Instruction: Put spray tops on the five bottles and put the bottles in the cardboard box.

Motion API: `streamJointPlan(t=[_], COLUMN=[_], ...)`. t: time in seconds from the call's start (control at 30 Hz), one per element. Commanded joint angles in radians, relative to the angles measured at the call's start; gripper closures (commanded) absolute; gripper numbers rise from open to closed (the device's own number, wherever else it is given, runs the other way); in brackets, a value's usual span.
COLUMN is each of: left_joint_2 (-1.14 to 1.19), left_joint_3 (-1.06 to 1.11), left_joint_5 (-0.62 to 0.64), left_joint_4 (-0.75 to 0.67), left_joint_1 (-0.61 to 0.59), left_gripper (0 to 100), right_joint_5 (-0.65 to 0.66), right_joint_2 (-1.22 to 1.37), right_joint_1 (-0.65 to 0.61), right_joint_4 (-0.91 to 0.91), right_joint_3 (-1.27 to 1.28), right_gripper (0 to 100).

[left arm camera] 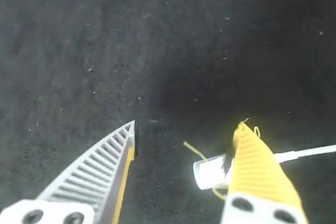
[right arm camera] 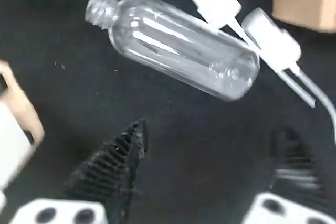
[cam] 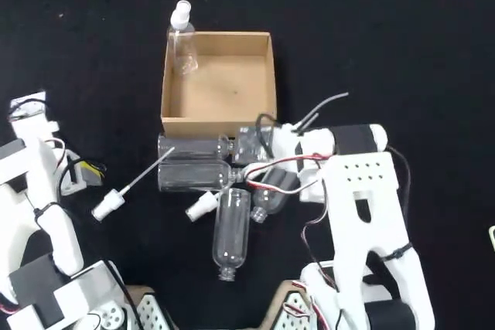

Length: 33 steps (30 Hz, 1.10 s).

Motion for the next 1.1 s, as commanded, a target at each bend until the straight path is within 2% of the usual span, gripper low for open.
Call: streamJointPlan(t=[0.0, 0.17, 0.27, 0.4, 0.63, 0.9, 1.07], left_joint_2=[-0.012, -0.012, -0.012, -0.012, -0.012, -0.012, -0.012], left_joint_3=[0.012, 0.028, 0.025, 0.028, 0.028, 0.028, 0.028], left_joint_5=[0.015, 0.011, 0.011, 0.011, 0.011, 0.009, 0.009], left_joint_4=[-0.009, -0.011, -0.011, -0.011, -0.011, -0.006, -0.005], left_joint_1=[-0.021, -0.021, -0.022, -0.022, -0.021, -0.013, -0.013], left_gripper=[72, 72, 72, 72, 72, 72, 72], right_joint_5=[0.133, 0.21, 0.216, 0.219, 0.315, 0.318, 0.318], right_joint_2=[-0.001, 0.001, 0.001, 0.002, 0.001, 0.001, 0.002], right_joint_1=[-0.032, -0.146, -0.18, -0.183, -0.16, -0.157, -0.087], right_joint_4=[-0.032, -0.057, -0.157, -0.252, -0.262, -0.362, -0.471], right_joint_3=[0.013, 0.076, 0.128, 0.202, 0.32, 0.403, 0.417], right_gripper=[60.9, 60.9, 60.9, 60.7, 60.9, 60.9, 61.0])
